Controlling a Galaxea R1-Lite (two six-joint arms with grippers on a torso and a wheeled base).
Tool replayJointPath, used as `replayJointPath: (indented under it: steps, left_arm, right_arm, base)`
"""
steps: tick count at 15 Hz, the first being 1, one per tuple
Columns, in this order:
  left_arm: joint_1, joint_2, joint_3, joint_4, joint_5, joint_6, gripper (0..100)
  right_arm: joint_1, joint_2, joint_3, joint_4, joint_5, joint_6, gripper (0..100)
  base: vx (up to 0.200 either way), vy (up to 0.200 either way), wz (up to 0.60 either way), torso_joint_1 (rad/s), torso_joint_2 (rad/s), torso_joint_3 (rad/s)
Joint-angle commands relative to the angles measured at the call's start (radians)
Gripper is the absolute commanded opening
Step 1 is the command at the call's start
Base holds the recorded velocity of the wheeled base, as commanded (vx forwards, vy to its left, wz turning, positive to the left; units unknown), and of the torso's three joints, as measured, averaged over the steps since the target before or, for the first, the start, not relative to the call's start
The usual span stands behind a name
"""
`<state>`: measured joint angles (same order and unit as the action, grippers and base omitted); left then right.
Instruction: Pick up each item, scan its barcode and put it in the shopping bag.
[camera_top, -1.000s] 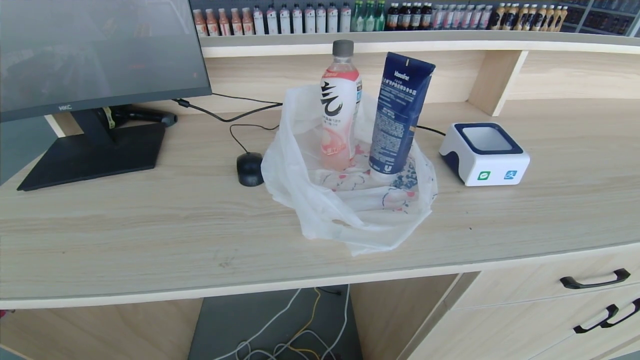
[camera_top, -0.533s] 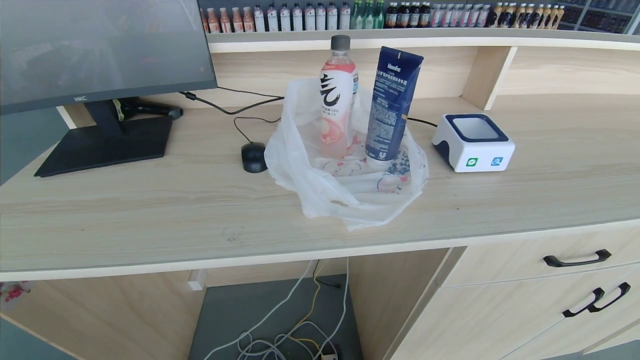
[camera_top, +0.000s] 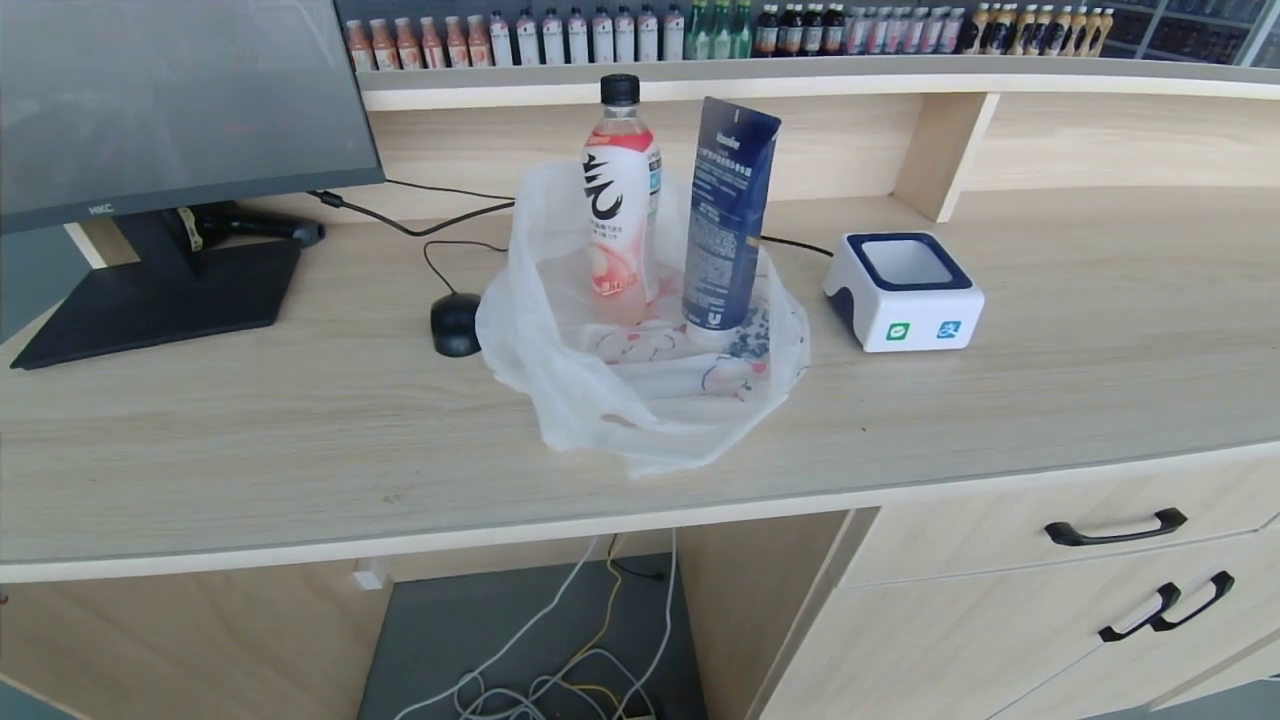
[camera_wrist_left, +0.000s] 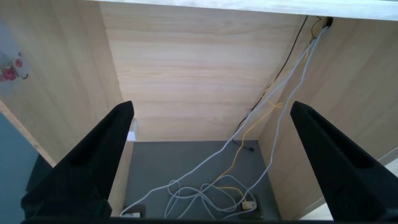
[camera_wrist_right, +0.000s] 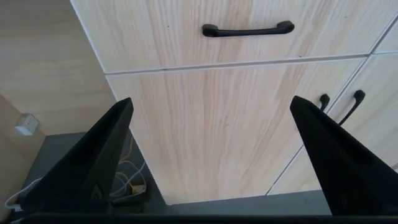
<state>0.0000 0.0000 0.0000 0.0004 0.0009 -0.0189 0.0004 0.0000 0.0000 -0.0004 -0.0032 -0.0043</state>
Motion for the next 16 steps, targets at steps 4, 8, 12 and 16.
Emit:
replayJointPath:
  steps: [4, 8, 12, 16]
  left_arm:
    - [0.000, 0.002, 0.000, 0.000, 0.001, -0.007, 100]
    - [0.000, 0.002, 0.000, 0.000, 0.001, -0.013, 100]
    - [0.000, 0.002, 0.000, 0.001, 0.001, -0.013, 100]
    - [0.000, 0.002, 0.000, 0.001, 0.001, -0.012, 100]
  right_arm:
    - [0.000, 0.002, 0.000, -0.001, 0.000, 0.000, 100]
    - [0.000, 0.002, 0.000, 0.000, 0.000, 0.000, 100]
    - [0.000, 0.002, 0.000, 0.000, 0.000, 0.000, 100]
    - [0.000, 0.002, 0.000, 0.000, 0.000, 0.000, 100]
  base:
    - [0.000, -0.200, 0.00, 0.004, 0.00, 0.008]
    - [0.000, -0.200, 0.00, -0.001, 0.00, 0.002]
    - [0.000, -0.200, 0.00, 0.002, 0.00, 0.002]
    - [0.000, -0.200, 0.00, 0.002, 0.00, 0.002]
